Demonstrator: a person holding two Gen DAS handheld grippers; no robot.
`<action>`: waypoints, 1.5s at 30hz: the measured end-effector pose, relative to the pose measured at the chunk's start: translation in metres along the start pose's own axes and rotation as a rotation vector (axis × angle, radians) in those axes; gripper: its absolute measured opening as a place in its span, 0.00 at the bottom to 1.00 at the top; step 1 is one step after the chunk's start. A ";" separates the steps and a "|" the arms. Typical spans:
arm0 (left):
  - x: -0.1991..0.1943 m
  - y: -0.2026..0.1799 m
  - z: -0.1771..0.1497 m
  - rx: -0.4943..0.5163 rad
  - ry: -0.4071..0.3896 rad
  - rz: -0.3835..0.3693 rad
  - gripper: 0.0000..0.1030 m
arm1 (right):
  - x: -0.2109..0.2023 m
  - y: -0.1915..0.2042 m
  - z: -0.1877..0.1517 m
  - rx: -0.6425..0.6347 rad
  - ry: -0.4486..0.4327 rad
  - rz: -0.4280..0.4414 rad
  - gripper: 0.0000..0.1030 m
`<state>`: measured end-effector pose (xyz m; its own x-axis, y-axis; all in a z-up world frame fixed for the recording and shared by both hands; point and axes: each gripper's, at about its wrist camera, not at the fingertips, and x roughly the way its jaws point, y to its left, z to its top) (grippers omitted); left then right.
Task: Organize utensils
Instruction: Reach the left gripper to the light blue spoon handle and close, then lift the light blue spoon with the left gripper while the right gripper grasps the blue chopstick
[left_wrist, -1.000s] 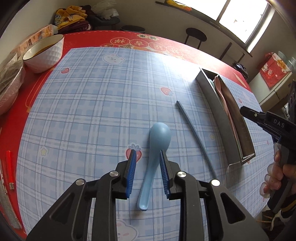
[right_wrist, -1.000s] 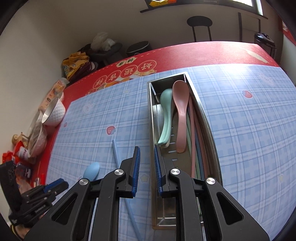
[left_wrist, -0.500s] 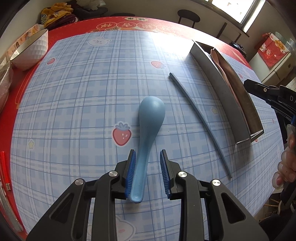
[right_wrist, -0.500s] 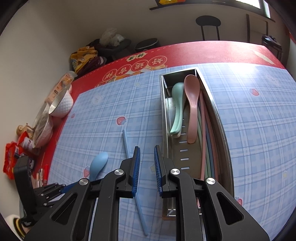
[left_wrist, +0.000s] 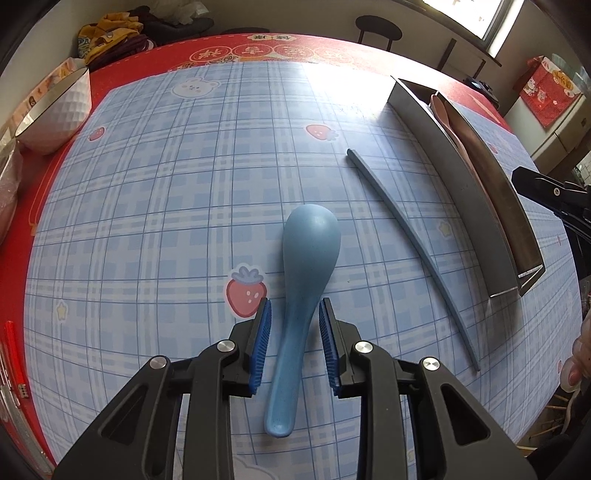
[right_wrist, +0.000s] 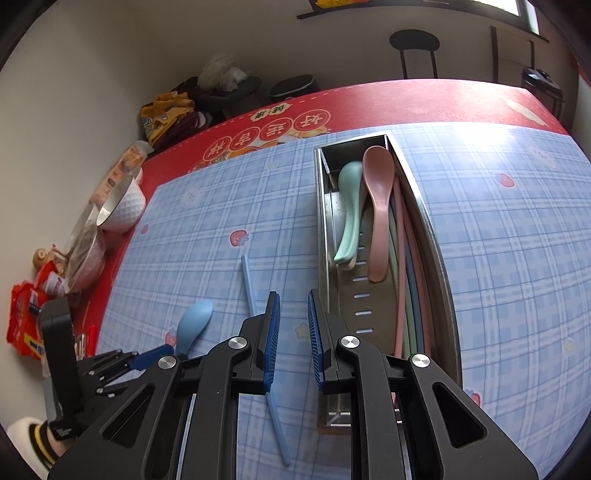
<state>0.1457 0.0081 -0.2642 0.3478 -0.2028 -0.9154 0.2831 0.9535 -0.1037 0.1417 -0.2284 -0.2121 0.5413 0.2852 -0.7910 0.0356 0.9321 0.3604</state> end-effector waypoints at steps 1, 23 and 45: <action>0.000 -0.001 0.000 0.005 -0.003 0.006 0.25 | 0.000 0.000 0.000 0.000 0.000 0.000 0.16; -0.011 0.000 -0.018 -0.018 -0.053 0.020 0.14 | 0.003 0.022 -0.008 -0.066 0.022 0.034 0.16; -0.062 0.047 -0.036 -0.150 -0.150 -0.009 0.14 | 0.069 0.069 -0.034 -0.244 0.199 -0.039 0.16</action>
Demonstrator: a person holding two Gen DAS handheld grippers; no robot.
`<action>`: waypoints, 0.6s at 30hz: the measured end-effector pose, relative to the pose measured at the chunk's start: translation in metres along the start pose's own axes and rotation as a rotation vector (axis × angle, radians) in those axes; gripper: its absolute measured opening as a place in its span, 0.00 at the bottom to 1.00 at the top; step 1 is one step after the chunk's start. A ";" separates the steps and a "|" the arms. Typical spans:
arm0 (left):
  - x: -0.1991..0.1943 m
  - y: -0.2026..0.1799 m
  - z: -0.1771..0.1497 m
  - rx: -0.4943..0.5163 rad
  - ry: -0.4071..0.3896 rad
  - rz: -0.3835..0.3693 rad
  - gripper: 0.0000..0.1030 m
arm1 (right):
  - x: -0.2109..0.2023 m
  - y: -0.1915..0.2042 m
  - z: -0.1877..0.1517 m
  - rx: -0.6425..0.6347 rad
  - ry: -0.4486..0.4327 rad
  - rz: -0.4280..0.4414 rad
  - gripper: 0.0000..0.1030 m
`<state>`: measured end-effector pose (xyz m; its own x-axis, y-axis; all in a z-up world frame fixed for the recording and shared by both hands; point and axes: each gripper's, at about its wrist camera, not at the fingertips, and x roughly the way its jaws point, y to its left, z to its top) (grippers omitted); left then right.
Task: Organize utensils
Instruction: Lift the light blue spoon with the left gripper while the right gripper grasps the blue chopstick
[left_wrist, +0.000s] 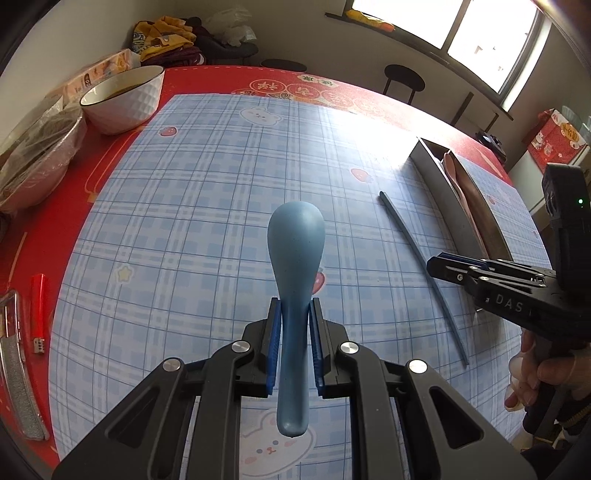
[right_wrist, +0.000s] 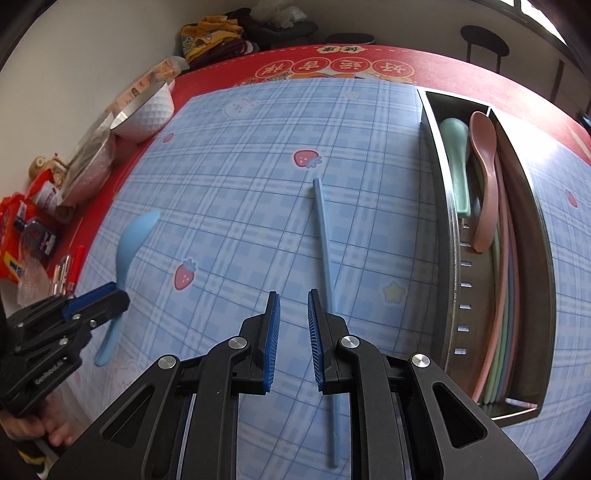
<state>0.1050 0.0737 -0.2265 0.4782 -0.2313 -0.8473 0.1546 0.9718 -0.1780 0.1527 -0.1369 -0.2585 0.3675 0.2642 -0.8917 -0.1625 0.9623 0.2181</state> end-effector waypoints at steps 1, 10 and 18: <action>-0.001 0.002 0.000 -0.002 -0.002 0.000 0.14 | 0.002 0.001 0.000 -0.004 0.004 -0.019 0.16; -0.002 0.011 0.002 -0.022 -0.004 -0.012 0.14 | 0.015 0.003 -0.002 -0.041 0.036 -0.111 0.16; 0.000 0.009 0.001 -0.035 0.003 -0.034 0.14 | 0.017 0.002 -0.006 -0.057 0.052 -0.130 0.14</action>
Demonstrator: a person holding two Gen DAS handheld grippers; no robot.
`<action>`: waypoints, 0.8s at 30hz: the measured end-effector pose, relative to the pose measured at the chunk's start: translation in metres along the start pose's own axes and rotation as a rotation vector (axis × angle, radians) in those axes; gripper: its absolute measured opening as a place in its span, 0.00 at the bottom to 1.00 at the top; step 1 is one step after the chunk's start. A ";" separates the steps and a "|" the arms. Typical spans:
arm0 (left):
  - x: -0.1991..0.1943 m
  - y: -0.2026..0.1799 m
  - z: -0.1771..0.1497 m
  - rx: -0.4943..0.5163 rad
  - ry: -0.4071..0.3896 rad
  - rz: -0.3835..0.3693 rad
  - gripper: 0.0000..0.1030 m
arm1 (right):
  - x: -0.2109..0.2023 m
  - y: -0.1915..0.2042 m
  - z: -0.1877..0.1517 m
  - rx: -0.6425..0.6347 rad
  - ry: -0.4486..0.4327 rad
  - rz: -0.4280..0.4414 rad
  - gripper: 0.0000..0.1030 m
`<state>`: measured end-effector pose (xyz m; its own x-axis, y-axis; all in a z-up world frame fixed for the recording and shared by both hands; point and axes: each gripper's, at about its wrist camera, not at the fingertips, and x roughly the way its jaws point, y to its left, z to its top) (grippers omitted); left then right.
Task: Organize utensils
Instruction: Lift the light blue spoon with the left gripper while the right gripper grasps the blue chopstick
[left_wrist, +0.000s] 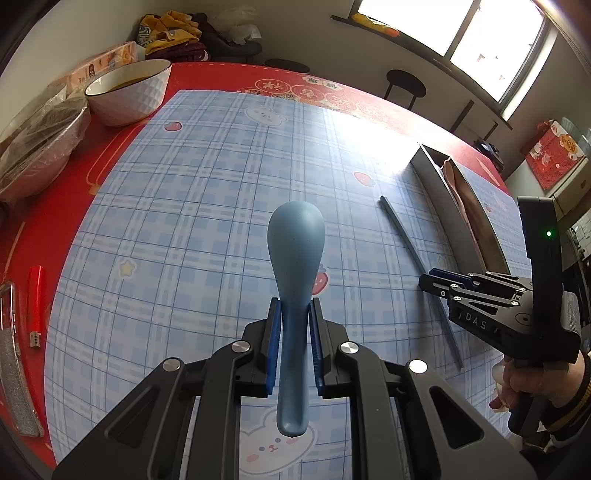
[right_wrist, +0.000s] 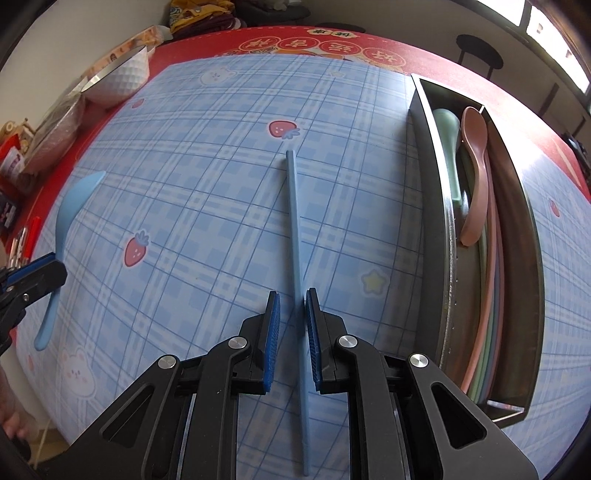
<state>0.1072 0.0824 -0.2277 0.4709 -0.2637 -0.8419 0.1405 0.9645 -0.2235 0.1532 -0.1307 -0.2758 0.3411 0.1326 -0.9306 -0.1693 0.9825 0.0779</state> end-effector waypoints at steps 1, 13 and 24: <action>0.000 0.000 0.000 -0.004 0.001 -0.002 0.14 | 0.000 0.000 0.000 0.003 0.000 0.004 0.14; 0.002 -0.007 -0.003 -0.008 0.010 -0.013 0.14 | -0.004 -0.006 -0.006 0.041 0.010 0.097 0.06; 0.001 -0.014 0.000 -0.013 0.009 -0.039 0.14 | -0.030 -0.014 -0.004 0.085 -0.078 0.235 0.06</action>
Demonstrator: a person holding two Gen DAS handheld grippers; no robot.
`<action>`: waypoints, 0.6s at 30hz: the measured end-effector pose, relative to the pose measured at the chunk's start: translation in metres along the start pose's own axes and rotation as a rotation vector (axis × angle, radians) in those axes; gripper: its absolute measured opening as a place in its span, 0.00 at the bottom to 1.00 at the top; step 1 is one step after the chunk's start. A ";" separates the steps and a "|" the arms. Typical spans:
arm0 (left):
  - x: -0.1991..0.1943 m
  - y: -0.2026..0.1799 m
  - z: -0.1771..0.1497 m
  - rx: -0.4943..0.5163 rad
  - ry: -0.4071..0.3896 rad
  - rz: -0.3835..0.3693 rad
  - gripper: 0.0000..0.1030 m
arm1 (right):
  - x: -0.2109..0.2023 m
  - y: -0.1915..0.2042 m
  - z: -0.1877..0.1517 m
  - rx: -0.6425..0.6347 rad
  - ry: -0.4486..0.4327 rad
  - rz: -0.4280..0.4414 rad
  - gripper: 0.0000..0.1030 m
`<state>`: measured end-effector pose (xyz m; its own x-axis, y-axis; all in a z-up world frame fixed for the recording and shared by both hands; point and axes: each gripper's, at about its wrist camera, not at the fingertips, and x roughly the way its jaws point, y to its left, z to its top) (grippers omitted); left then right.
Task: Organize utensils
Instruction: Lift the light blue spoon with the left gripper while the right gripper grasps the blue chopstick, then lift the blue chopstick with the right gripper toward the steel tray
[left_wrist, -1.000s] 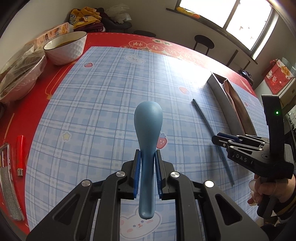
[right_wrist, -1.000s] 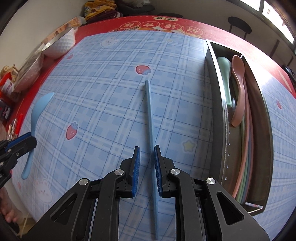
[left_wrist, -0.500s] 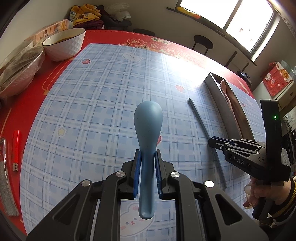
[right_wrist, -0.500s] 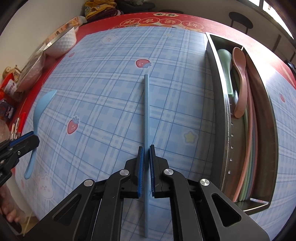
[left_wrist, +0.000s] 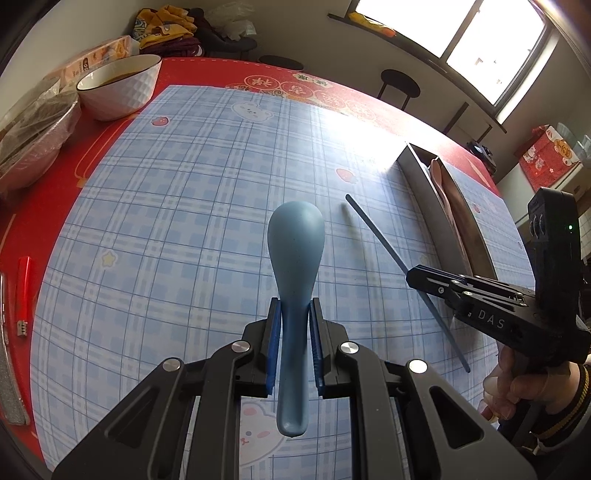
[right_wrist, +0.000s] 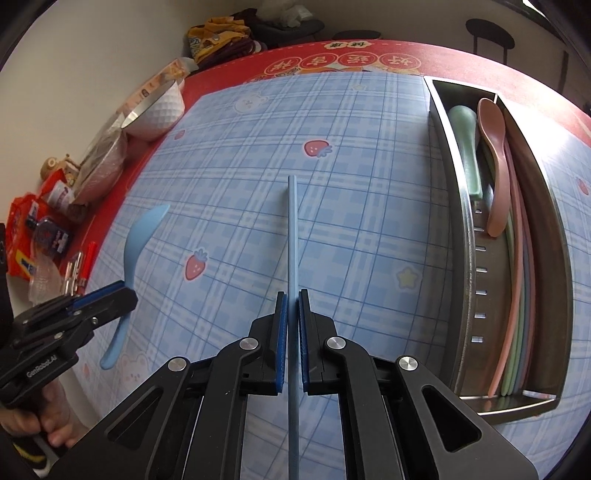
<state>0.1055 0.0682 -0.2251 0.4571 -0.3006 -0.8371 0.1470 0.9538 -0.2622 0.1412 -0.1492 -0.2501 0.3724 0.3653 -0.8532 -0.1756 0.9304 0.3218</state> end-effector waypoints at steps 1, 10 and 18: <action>0.000 -0.002 0.001 0.003 -0.001 -0.001 0.14 | -0.004 -0.002 0.001 0.007 -0.009 0.005 0.06; 0.004 -0.025 0.014 0.046 -0.006 -0.023 0.14 | -0.036 -0.021 0.007 0.059 -0.088 0.046 0.06; 0.008 -0.035 0.013 0.060 0.003 -0.036 0.14 | -0.010 -0.021 -0.008 0.046 0.057 0.018 0.06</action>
<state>0.1156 0.0325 -0.2157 0.4477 -0.3348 -0.8291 0.2154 0.9403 -0.2634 0.1335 -0.1728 -0.2517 0.3169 0.3805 -0.8688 -0.1387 0.9247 0.3544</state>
